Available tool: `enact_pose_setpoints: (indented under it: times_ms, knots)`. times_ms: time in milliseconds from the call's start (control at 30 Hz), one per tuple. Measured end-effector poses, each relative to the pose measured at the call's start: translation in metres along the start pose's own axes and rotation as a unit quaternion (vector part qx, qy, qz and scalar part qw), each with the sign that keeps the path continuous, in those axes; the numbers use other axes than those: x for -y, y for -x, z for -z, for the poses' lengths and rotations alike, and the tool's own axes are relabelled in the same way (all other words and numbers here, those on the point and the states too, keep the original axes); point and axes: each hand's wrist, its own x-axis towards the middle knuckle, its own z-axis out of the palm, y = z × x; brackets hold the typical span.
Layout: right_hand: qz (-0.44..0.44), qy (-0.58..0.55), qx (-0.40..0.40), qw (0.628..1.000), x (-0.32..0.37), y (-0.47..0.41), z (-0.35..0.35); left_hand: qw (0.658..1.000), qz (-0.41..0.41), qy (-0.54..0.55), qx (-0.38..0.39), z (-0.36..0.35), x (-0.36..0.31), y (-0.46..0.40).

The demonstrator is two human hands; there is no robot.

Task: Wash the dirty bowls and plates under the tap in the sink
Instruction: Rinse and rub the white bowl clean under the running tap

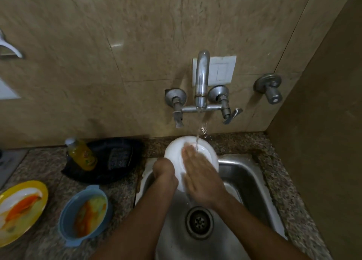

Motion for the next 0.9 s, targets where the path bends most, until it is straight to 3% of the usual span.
enact_pose_setpoints:
  times_ms: [67, 133, 167, 233, 333, 400, 500, 567, 600, 667, 700, 733, 767, 800, 867, 900]
  knots:
    - [0.048, -0.006, 0.033, 0.998, -0.002, 0.007, 0.006, 0.995, 0.057, 0.087, 0.010, 0.007, -0.011, 0.006]
    - [-0.002, -0.004, -0.008, 1.000, -0.005, 0.003, 0.007, 0.998, -0.015, -0.054, 0.020, 0.004, -0.006, 0.004]
    - [-0.023, -0.007, -0.033, 0.999, -0.004, -0.001, 0.007, 0.985, -0.089, -0.143, 0.042, 0.002, -0.005, 0.002]
    - [0.009, -0.010, -0.025, 1.000, 0.003, 0.000, 0.008, 0.985, -0.093, -0.144, 0.032, 0.002, -0.003, 0.007]
    - [0.032, -0.014, 0.000, 0.999, -0.010, 0.009, 0.011, 0.999, -0.012, -0.052, 0.008, 0.006, -0.016, 0.002]
    - [-0.038, 0.002, -0.021, 0.999, -0.015, 0.004, 0.012, 0.987, -0.068, -0.145, -0.004, 0.004, -0.019, 0.003]
    - [0.014, 0.047, 0.023, 0.999, -0.011, 0.013, 0.010, 0.995, -0.008, -0.096, 0.024, 0.001, -0.016, -0.006]
    - [0.010, 0.048, 0.032, 0.998, -0.023, 0.018, 0.012, 0.980, -0.067, -0.187, 0.007, -0.001, -0.013, -0.006]
    - [-0.031, 0.034, 0.011, 0.999, -0.028, 0.015, 0.013, 0.983, -0.082, -0.167, 0.011, -0.001, -0.014, -0.004]
    - [-0.075, -0.005, -0.042, 0.996, -0.025, 0.007, 0.012, 1.000, -0.019, -0.010, 0.023, -0.005, -0.014, -0.006]
    - [-0.071, -0.036, -0.060, 0.995, -0.023, 0.006, 0.011, 0.987, 0.069, 0.140, 0.032, -0.003, -0.015, -0.004]
    - [-0.076, -0.091, -0.079, 0.990, -0.022, 0.006, 0.013, 0.951, 0.133, 0.269, 0.079, -0.003, -0.016, -0.008]
    - [-0.115, -0.195, -0.114, 0.967, -0.028, 0.007, 0.011, 0.917, 0.143, 0.349, 0.131, -0.001, -0.022, -0.006]
    - [-0.206, -0.337, -0.161, 0.905, -0.035, 0.005, 0.015, 0.872, 0.162, 0.430, 0.167, -0.001, -0.022, -0.013]
    - [-0.389, -0.594, -0.193, 0.677, -0.049, -0.003, 0.025, 0.852, 0.138, 0.463, 0.202, -0.027, -0.009, -0.049]
    - [-0.423, -0.669, -0.172, 0.586, -0.052, -0.006, 0.028, 0.853, 0.137, 0.454, 0.218, -0.031, -0.012, -0.051]
